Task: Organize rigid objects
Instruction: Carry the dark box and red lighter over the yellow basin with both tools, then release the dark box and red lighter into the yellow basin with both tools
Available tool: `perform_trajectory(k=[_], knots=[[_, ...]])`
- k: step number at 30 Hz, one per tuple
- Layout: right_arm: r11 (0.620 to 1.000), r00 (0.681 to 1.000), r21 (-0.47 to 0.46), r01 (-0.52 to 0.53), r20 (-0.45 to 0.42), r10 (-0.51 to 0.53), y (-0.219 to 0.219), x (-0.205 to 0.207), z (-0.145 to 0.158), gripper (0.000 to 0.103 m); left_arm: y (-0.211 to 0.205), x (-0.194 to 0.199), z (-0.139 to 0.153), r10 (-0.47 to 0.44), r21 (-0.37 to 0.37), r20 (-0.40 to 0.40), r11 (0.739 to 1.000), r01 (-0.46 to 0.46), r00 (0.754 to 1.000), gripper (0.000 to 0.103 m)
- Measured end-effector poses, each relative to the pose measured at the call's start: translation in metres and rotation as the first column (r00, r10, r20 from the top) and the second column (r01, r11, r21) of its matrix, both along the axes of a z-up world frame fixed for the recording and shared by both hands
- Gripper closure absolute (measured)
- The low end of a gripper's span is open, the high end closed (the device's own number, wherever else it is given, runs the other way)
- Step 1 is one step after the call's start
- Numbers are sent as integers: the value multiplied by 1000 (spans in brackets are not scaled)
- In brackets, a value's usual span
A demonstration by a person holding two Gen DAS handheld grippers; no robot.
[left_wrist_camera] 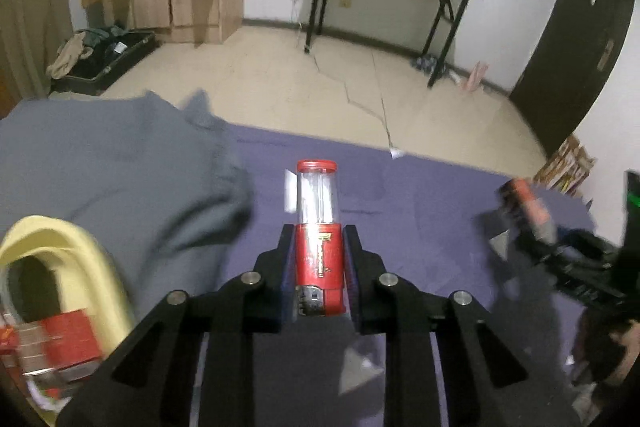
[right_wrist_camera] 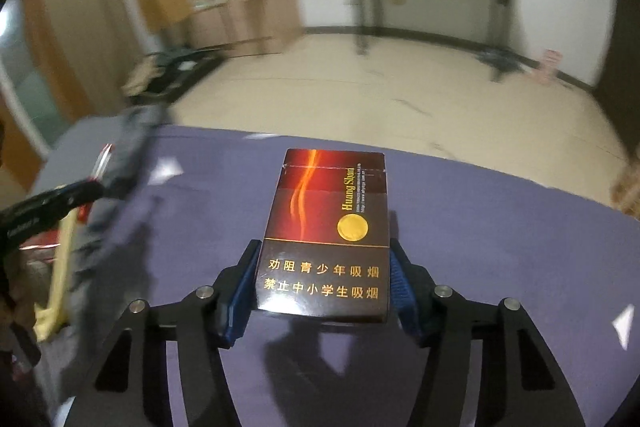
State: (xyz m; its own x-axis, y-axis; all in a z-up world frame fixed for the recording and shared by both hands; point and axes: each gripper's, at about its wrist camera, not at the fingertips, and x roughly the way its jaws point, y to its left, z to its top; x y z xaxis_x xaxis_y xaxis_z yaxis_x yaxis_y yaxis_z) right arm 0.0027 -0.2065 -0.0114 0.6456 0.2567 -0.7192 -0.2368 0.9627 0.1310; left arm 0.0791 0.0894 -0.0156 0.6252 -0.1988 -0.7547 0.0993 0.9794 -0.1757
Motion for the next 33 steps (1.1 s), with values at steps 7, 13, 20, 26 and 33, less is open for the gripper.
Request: perform_trajectory(k=[7, 13, 20, 26, 33], knots=[[931, 931, 5, -366, -10, 366, 127, -24, 38, 46, 118, -53, 67, 133, 38, 86, 990, -137, 987, 79], [832, 828, 47, -553, -79, 555, 233, -44, 42, 46, 226, -107, 74, 297, 126, 57, 945, -301, 953, 79], [795, 769, 71, -603, -213, 603, 307, -17, 21, 46, 267, -159, 19, 326, 156, -111, 939, -308, 939, 79], [794, 760, 41, -606, -265, 594, 362, 32, 6, 46, 273, -157, -2, 315, 137, -148, 945, -296, 938, 79], [805, 771, 28, -592, -268, 577, 380, 35, -8, 47, 276, -140, -13, 318, 140, -167, 945, -296, 933, 78]])
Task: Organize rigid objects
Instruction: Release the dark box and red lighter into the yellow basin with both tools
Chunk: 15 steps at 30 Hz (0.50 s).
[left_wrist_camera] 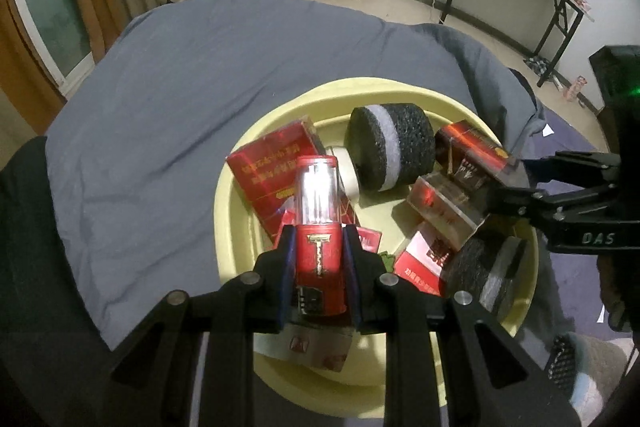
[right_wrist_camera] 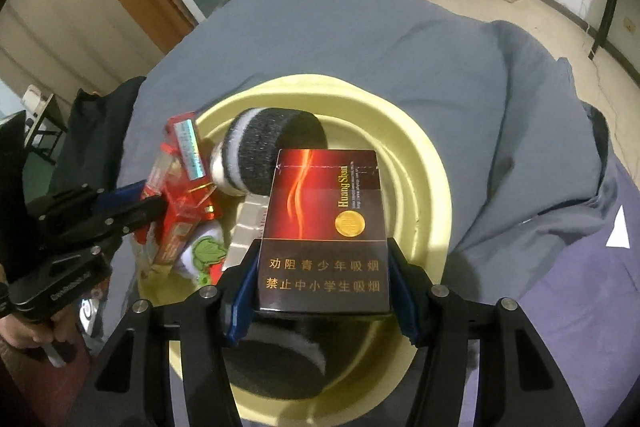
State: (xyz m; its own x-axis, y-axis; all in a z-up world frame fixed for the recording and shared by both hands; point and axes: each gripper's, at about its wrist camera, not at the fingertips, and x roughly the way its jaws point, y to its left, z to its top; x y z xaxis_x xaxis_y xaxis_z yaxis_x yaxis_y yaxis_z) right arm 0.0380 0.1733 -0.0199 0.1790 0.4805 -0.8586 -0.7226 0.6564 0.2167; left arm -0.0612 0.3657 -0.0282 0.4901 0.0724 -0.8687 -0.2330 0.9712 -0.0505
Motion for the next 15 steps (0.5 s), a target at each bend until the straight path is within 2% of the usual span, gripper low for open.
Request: perform_trajectory(k=[1, 2, 3, 4, 6, 7, 8, 9, 11, 15], knots=[[1000, 1000, -2, -2, 0, 2, -2, 0, 0, 47, 1, 0, 0, -4, -2, 5, 1000, 4, 1000, 78], [1000, 1000, -1, -3, -4, 3, -2, 1, -1, 46, 2, 0, 1, -8, -5, 13, 1000, 8, 1000, 73], [1000, 1000, 6, -5, -6, 5, -2, 1, -2, 46, 2, 0, 0, -13, -4, 15, 1000, 13, 1000, 57], [1000, 1000, 22, -6, -3, 6, 2, 1, -6, 45, 2, -1, 0, -19, -3, 17, 1000, 19, 1000, 47], [999, 1000, 53, -2, 0, 2, 0, 2, -6, 34, -1, -3, 1, -22, -10, 30, 1000, 22, 999, 16], [997, 1000, 82, 3, 10, -4, -5, 4, -2, 22, -3, -7, 7, -22, -24, 61, 999, 24, 998, 11], [994, 1000, 111, 2, 20, -4, -10, 4, 2, 16, -7, -11, 12, -28, -30, 95, 999, 31, 995, 4], [990, 999, 143, -6, 37, 1, -16, 4, 7, 14, -11, -15, 16, -30, -20, 118, 999, 33, 993, 0], [984, 995, 173, -32, 95, 15, -32, 5, 16, 4, -20, -25, 24, -28, 1, 151, 1000, 29, 988, 0], [979, 967, 140, -148, 228, 113, -66, 0, 14, 0, -47, -51, 28, -39, -4, 201, 999, 41, 979, 0]])
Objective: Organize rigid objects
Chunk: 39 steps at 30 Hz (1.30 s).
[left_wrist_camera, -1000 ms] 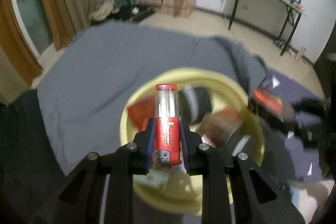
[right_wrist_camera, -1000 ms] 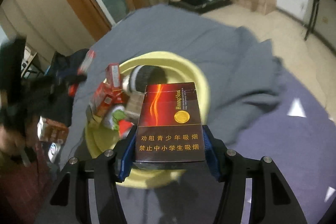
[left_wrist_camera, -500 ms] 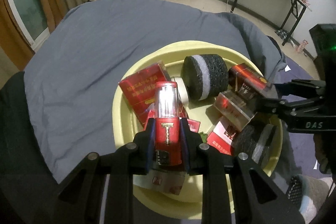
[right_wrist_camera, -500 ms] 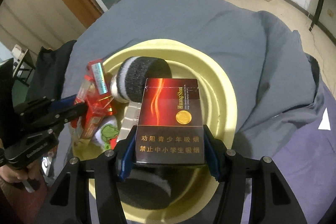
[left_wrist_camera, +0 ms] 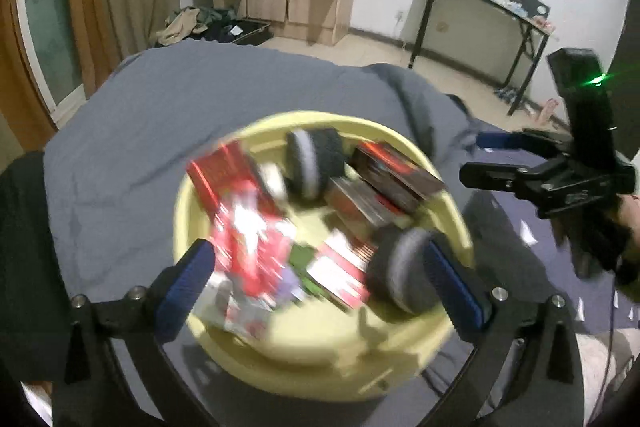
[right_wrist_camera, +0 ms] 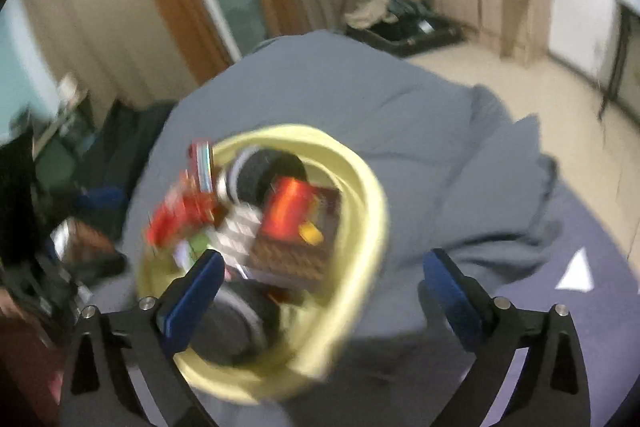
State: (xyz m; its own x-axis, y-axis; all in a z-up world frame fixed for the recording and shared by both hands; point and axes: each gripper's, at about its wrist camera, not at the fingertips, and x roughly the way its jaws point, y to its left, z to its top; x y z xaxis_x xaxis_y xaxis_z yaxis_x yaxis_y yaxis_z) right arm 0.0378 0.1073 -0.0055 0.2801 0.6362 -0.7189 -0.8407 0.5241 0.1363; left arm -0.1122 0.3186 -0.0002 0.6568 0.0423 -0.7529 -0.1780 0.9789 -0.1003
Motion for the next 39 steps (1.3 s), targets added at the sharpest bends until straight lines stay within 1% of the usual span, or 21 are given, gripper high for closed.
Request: perform_trajectory(k=[1, 2, 4, 5, 6, 8, 9, 11, 13, 15, 17, 18, 19, 22, 24, 27, 30, 31, 34, 37, 39], knots=[[999, 998, -26, -37, 52, 39, -9, -6, -5, 0, -8, -8, -2, 0, 3, 10, 1000, 0, 1000, 0], [996, 993, -51, -68, 89, 72, -16, -11, -10, 0, -20, -22, -6, 16, 29, 32, 999, -17, 999, 0], [984, 977, -120, -132, 151, 150, -27, -27, -28, 0, -36, -42, -16, 40, 56, 38, 998, -42, 998, 0], [977, 972, -149, -154, 153, 176, -29, -33, -37, 0, -43, -53, -22, 48, 55, 26, 997, -50, 999, 0], [970, 970, -173, -169, 144, 194, -31, -38, -47, 0, -52, -65, -33, 54, 53, -3, 997, -54, 999, 0], [965, 970, -196, -177, 132, 205, -32, -45, -60, 0, -63, -78, -46, 50, 65, -32, 997, -47, 998, 0], [960, 968, -204, -190, 125, 218, -31, -50, -69, 0, -70, -85, -56, 43, 88, -50, 995, -38, 998, 0], [955, 963, -214, -203, 133, 235, -26, -56, -78, 0, -75, -92, -70, 42, 97, -77, 995, -35, 996, 0], [952, 958, -216, -217, 138, 250, -20, -59, -90, 0, -81, -93, -79, 61, 117, -88, 992, -50, 994, 0], [952, 961, -232, -201, 142, 238, -11, -58, -101, 0, -85, -94, -89, 65, 120, -88, 991, -54, 994, 0], [962, 968, -208, -177, 137, 208, -5, -56, -106, 0, -85, -89, -95, 88, 149, -80, 986, -76, 993, 0], [969, 968, -177, -174, 148, 201, -2, -57, -106, 0, -83, -84, -99, 103, 151, -78, 984, -90, 992, 0], [970, 967, -173, -173, 155, 200, 1, -58, -108, 0, -79, -79, -104, 121, 146, -84, 983, -108, 989, 0], [966, 960, -204, -158, 197, 199, 9, -65, -119, 0, -71, -68, -111, 180, 130, -94, 977, -167, 979, 0], [966, 961, -204, -156, 194, 196, 13, -67, -122, 0, -63, -61, -112, 227, 97, -88, 971, -218, 970, 0], [968, 965, -193, -162, 176, 196, 14, -64, -124, 0, -58, -47, -117, 271, 85, -95, 961, -263, 958, 0], [967, 962, -202, -157, 192, 196, 15, -66, -122, 0, -59, -37, -119, 289, 100, -89, 955, -280, 953, 0], [967, 962, -200, -157, 193, 196, 8, -64, -119, 0, -59, -37, -118, 291, 104, -89, 954, -282, 953, 0], [967, 962, -199, -157, 190, 196, 6, -62, -117, 0, -61, -34, -120, 293, 122, -86, 952, -281, 952, 0], [968, 963, -197, -158, 188, 195, 6, -61, -117, 0, -59, -37, -120, 290, 90, -84, 955, -282, 953, 0], [968, 962, -198, -157, 190, 195, 7, -61, -117, 0, -59, -37, -120, 290, 97, -84, 954, -282, 953, 0]])
